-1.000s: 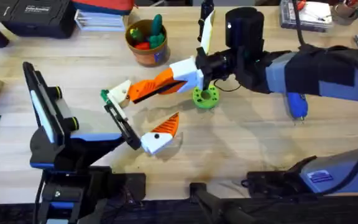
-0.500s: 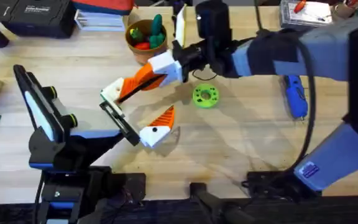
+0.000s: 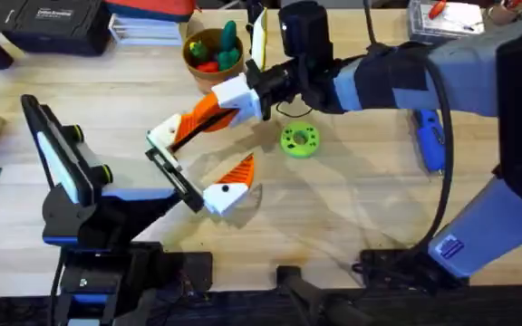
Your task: Pick up the gripper from the table and insert it into the empty holder that is missing its gripper. Then pick up a screw, insert it into the mounting hole, and use the screwdriver to tighten it. Finally, clean up the table by picking up the vegetable and placing it into the bucket.
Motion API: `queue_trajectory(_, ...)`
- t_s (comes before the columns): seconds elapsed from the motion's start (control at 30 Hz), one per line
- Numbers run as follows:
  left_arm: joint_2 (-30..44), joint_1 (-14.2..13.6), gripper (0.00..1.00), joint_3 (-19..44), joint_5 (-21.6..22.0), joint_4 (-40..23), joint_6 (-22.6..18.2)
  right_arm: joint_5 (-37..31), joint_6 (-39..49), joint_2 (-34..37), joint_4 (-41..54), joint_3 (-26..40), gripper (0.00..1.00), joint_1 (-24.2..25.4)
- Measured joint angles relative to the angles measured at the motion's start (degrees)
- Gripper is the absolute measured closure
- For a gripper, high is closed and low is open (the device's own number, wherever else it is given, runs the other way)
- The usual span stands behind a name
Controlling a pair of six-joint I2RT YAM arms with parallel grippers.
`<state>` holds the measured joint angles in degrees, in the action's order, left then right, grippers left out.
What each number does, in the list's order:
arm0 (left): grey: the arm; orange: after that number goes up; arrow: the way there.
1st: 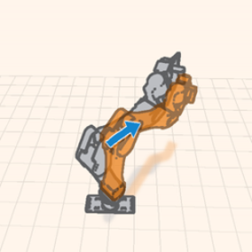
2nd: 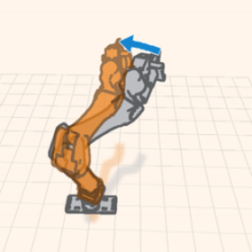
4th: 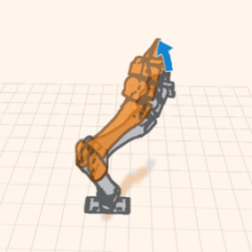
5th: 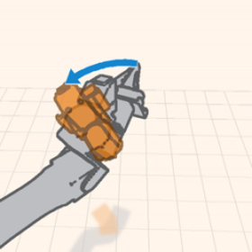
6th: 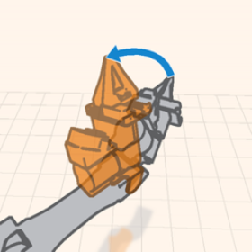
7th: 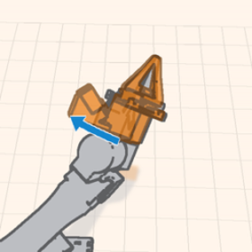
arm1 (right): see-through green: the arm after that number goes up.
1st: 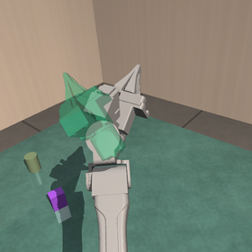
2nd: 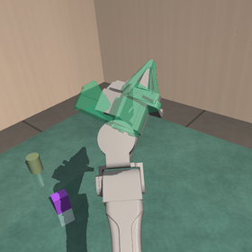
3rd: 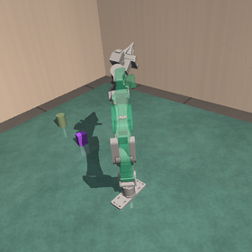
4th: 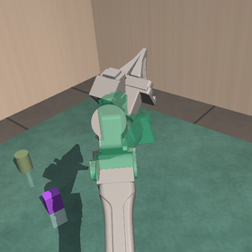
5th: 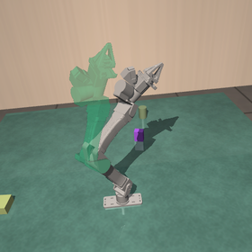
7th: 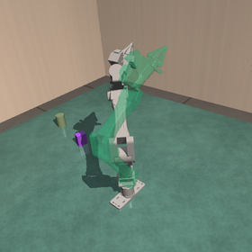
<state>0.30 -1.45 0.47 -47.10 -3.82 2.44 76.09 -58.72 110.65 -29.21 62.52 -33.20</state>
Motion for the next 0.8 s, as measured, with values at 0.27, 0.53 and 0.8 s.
queue_trajectory(0.27, 0.01, 0.0, 0.015, 0.0, 0.01, 0.01, 0.0, 0.03, -0.04, 0.0, 0.0, 0.02, 0.95, 0.01)
queue_trajectory(0.53, 0.0, 0.0, 0.015, 0.0, -0.03, 0.03, -0.02, -0.02, -0.06, 0.0, 0.04, 0.02, 0.874, -0.01)
queue_trajectory(0.8, 0.0, -0.2, 0.015, 0.0, -1.41, 0.03, -0.02, -0.2, -0.04, 0.0, 0.02, 0.02, 0.804, -0.49)
